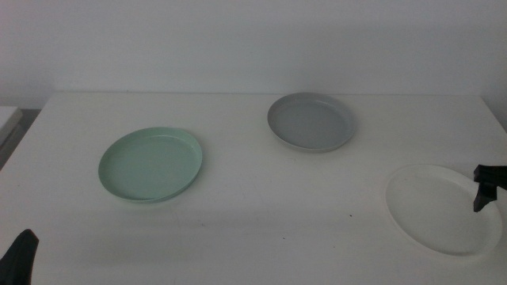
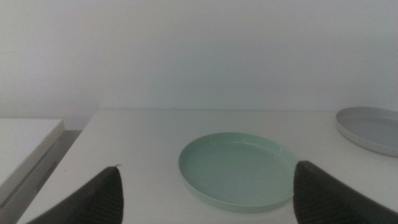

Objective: Stack the three bowls on top of each other.

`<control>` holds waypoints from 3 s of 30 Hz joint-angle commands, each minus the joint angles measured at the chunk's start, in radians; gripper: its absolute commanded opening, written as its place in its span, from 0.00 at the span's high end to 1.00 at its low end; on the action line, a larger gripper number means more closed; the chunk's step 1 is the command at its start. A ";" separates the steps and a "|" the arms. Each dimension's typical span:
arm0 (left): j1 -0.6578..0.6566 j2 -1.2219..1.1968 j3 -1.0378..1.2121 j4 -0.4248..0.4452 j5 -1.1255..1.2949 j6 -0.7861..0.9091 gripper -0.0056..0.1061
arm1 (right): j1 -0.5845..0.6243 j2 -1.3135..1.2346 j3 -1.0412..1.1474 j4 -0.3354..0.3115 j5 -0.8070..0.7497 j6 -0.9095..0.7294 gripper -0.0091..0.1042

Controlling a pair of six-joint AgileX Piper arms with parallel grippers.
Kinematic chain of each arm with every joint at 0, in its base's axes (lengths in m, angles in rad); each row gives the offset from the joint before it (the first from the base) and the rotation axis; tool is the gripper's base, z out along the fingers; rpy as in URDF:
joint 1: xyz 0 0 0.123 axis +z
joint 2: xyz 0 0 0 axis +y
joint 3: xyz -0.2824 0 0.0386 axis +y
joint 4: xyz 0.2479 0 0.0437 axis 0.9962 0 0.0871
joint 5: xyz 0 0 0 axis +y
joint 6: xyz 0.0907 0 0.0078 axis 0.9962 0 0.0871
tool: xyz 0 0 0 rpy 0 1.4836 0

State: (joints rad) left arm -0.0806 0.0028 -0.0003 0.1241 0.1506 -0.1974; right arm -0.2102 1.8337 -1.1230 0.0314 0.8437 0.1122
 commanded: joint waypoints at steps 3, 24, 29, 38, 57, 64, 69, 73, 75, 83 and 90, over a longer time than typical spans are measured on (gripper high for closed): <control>0.001 -0.003 0.000 -0.001 -0.012 -0.008 0.11 | 0.000 0.040 -0.010 -0.003 -0.032 -0.009 0.29; 0.001 -0.003 0.000 -0.001 -0.012 -0.008 0.11 | 0.000 0.068 -0.008 -0.020 -0.059 -0.009 0.82; 0.001 -0.003 0.000 -0.001 -0.012 -0.008 0.11 | 0.000 0.063 -0.013 -0.031 -0.027 -0.030 0.88; 0.001 -0.003 0.000 -0.001 -0.012 -0.008 0.11 | 0.034 -0.050 -0.075 0.008 0.046 -0.031 0.94; 0.001 -0.003 0.000 -0.001 -0.012 -0.008 0.11 | 0.558 0.079 -0.386 0.347 0.073 -0.099 0.94; 0.001 -0.003 0.000 -0.001 -0.012 -0.008 0.11 | 0.598 0.189 -0.386 0.376 0.046 -0.099 0.94; 0.001 -0.003 0.000 -0.001 -0.012 -0.008 0.11 | 0.598 0.229 -0.386 0.383 0.019 -0.099 0.94; 0.001 -0.003 0.000 -0.001 -0.012 -0.008 0.11 | 0.598 0.239 -0.386 0.383 -0.004 -0.099 0.94; 0.001 -0.003 0.000 -0.001 -0.012 -0.008 0.11 | 0.598 0.244 -0.386 0.383 -0.010 -0.099 0.94; 0.001 -0.003 0.000 -0.001 -0.012 -0.008 0.11 | 0.598 0.269 -0.386 0.378 -0.013 -0.099 0.94; 0.001 -0.003 0.000 -0.001 -0.012 -0.008 0.11 | 0.598 0.275 -0.386 0.366 -0.011 -0.105 0.90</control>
State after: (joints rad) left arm -0.0806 0.0028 -0.0003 0.1241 0.1506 -0.1974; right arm 0.3862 2.1148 -1.5014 0.4082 0.8379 0.0136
